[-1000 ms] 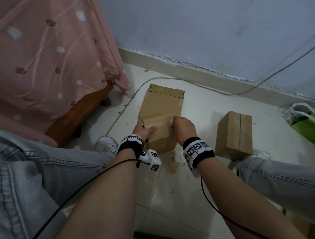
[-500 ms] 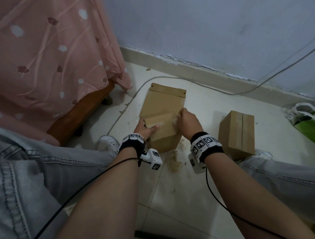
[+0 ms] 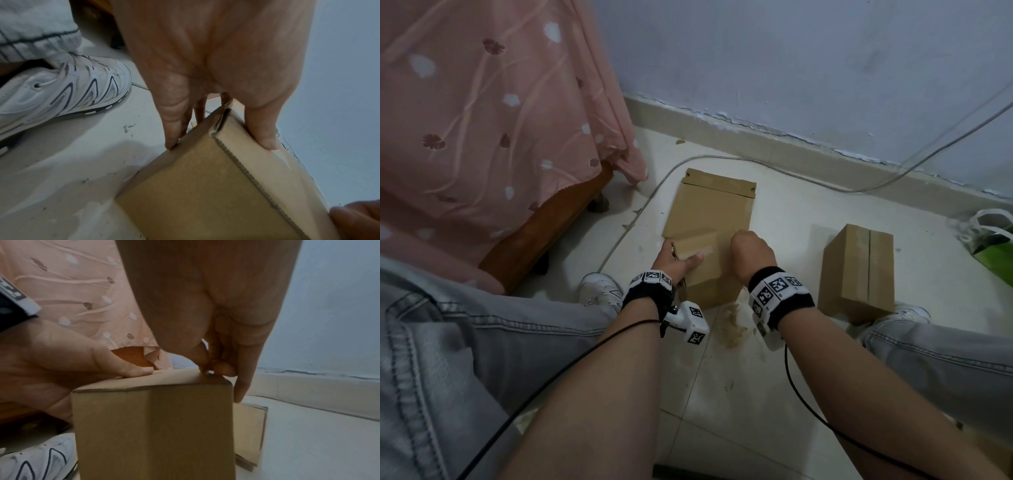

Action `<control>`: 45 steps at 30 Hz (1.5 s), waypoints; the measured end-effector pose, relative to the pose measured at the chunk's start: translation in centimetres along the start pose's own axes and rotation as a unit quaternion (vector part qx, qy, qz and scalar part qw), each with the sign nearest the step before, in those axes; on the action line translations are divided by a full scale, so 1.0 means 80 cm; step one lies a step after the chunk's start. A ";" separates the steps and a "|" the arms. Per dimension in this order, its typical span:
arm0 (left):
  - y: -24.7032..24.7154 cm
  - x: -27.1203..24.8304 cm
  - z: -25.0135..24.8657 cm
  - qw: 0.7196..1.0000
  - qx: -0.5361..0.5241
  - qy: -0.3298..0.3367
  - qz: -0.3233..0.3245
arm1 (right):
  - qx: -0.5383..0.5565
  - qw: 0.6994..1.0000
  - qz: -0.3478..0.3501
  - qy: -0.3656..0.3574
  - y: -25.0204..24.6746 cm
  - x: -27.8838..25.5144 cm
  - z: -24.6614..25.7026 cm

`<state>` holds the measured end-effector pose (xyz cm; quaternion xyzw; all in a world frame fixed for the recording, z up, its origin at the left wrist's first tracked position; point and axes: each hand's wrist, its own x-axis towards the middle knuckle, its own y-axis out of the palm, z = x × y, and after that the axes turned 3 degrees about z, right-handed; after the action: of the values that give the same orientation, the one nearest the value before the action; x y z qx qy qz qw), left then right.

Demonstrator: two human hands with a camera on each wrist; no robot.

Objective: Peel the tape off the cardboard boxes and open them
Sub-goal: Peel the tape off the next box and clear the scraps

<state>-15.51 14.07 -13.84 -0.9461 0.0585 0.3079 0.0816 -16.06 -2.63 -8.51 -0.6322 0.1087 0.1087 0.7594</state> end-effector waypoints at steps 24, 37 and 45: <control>-0.001 0.007 -0.073 0.897 0.417 0.144 0.031 | 0.508 0.849 -0.027 0.144 -0.020 0.036 -0.047; 0.023 -0.006 -0.069 0.901 0.404 0.149 0.045 | 0.422 0.899 0.000 0.115 -0.014 0.039 -0.031; -0.012 -0.002 -0.037 0.935 0.336 0.108 0.022 | 0.443 0.874 0.011 0.198 0.011 0.059 -0.065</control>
<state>-13.77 14.42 -11.30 -0.8894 0.1879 0.1675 0.3814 -11.97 -7.47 -11.66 -0.2365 0.2999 -0.0700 0.9215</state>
